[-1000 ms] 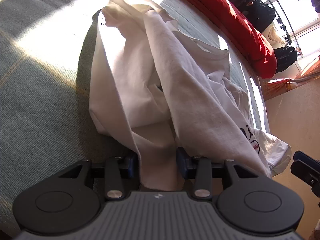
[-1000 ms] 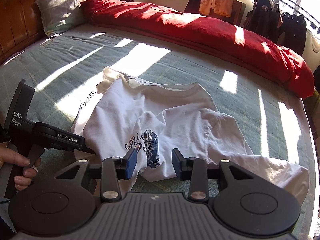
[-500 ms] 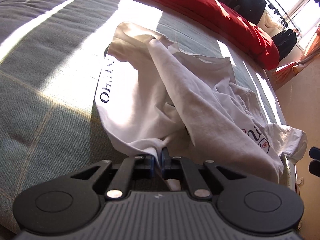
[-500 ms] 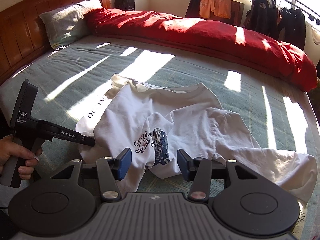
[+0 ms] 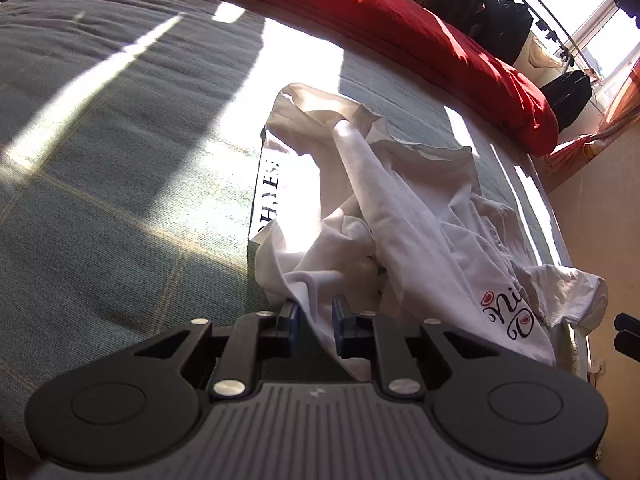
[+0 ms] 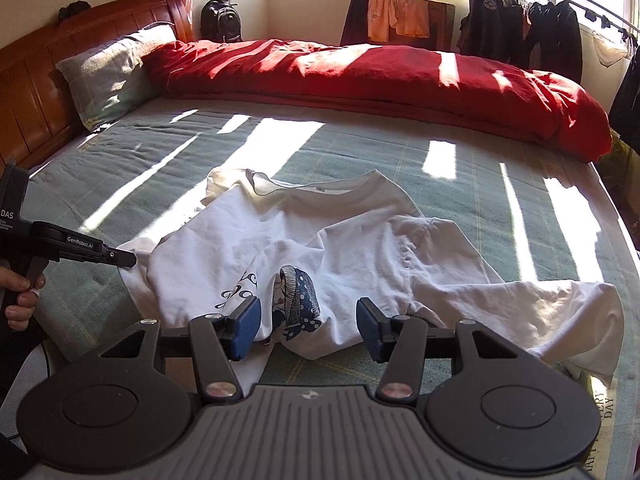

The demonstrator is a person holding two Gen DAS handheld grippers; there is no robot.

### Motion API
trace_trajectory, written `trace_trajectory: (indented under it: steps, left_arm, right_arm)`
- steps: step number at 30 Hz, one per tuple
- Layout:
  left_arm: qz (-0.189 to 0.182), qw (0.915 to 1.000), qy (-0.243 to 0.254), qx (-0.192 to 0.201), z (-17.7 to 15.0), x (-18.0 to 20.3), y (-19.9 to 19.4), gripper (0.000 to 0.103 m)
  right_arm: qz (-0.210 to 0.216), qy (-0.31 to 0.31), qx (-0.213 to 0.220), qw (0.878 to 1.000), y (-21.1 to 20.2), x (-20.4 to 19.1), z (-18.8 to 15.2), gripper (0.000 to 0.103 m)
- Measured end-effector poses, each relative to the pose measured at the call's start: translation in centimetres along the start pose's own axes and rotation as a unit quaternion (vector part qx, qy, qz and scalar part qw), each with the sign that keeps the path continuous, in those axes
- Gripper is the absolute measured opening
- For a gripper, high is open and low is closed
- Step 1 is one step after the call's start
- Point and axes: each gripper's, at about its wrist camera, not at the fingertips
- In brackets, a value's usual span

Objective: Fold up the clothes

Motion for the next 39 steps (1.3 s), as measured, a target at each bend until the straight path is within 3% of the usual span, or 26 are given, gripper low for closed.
trace_trajectory:
  steps: [2, 8, 16, 18, 19, 29, 39]
  left_arm:
    - [-0.005, 0.9995, -0.029, -0.009, -0.9, -0.5, 0.5, 0.038]
    - [0.002, 0.998, -0.06, -0.022, -2.6, -0.8, 2.4, 0.039]
    - [0.003, 0.9971, -0.075, -0.014, -2.4, -0.5, 3.8, 0.037]
    - [0.017, 0.9981, -0.058, -0.014, -2.3, 0.1, 4.0, 0.026]
    - [0.026, 0.9985, -0.047, -0.014, -2.3, 0.4, 4.0, 0.001]
    - [0.07, 0.9957, 0.054, 0.03, 1.6, 0.6, -0.2, 0.0]
    - [0.157, 0.9784, 0.106, 0.082, 8.2, -2.4, -3.5, 0.0]
  right_arm:
    - [0.001, -0.001, -0.001, 1.0, 0.0, -0.1, 0.0, 0.058]
    - [0.002, -0.003, -0.001, 1.0, 0.0, -0.5, 0.1, 0.059]
    - [0.001, -0.001, -0.003, 1.0, 0.1, -0.3, 0.0, 0.06]
    - [0.003, 0.002, -0.003, 1.0, 0.3, -0.4, -0.1, 0.06]
    - [0.004, 0.002, -0.003, 1.0, 0.3, -0.4, -0.1, 0.06]
    - [0.0, -0.006, -0.003, 1.0, 0.3, -0.3, -0.2, 0.06]
    - [-0.006, -0.002, -0.005, 1.0, 0.4, 0.0, -0.2, 0.06]
Point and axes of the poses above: each gripper's, at about its wrist camera, not at the fingertips, and y roughly the way its jaws point, x to its right, z to its top, and after that the axes turned 8 degrees about x, right-handed
